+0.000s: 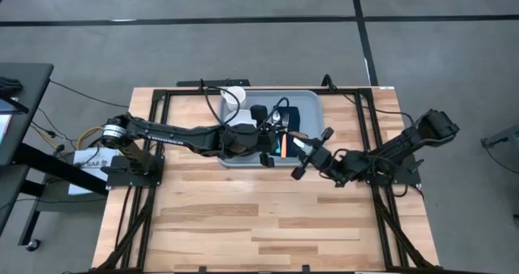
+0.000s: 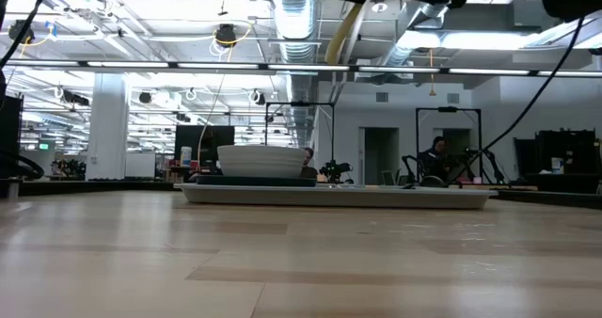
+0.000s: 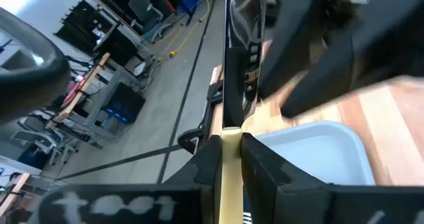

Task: Set up tray
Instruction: Put the knife on the black table napkin on the gray serving tray

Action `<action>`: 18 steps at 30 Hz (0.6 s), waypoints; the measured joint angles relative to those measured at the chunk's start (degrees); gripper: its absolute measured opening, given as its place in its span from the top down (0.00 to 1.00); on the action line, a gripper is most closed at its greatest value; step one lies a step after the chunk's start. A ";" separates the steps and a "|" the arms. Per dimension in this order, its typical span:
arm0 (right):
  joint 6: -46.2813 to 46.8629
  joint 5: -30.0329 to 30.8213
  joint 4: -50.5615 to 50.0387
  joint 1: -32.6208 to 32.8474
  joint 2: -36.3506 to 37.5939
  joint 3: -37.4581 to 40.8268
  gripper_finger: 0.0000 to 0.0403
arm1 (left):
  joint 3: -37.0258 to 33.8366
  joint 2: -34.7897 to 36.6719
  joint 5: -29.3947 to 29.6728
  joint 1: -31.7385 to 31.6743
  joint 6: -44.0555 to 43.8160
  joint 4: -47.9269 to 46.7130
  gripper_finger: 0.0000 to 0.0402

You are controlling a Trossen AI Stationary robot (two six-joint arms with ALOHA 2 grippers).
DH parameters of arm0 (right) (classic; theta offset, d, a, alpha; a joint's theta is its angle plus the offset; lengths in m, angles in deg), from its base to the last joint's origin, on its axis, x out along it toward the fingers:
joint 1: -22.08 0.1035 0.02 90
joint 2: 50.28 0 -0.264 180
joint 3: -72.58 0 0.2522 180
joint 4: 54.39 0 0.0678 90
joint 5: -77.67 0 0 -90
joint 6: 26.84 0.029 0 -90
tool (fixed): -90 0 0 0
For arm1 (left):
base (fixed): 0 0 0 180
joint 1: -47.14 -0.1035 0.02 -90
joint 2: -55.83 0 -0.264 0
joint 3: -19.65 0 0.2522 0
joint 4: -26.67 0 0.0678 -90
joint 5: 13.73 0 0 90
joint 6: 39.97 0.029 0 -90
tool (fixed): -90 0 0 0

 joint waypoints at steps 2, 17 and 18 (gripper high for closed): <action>-1.74 3.25 0.30 -0.21 -1.78 -1.33 0.83 | 0.02 0.02 -0.05 0.00 0.04 0.25 0.93; -5.84 8.45 2.18 0.45 -4.96 -5.58 0.83 | 0.02 0.02 -0.36 0.02 0.01 -1.15 0.93; -5.98 8.45 2.18 0.62 -4.96 -5.58 0.83 | 0.02 0.02 -0.40 0.04 0.01 -1.15 0.93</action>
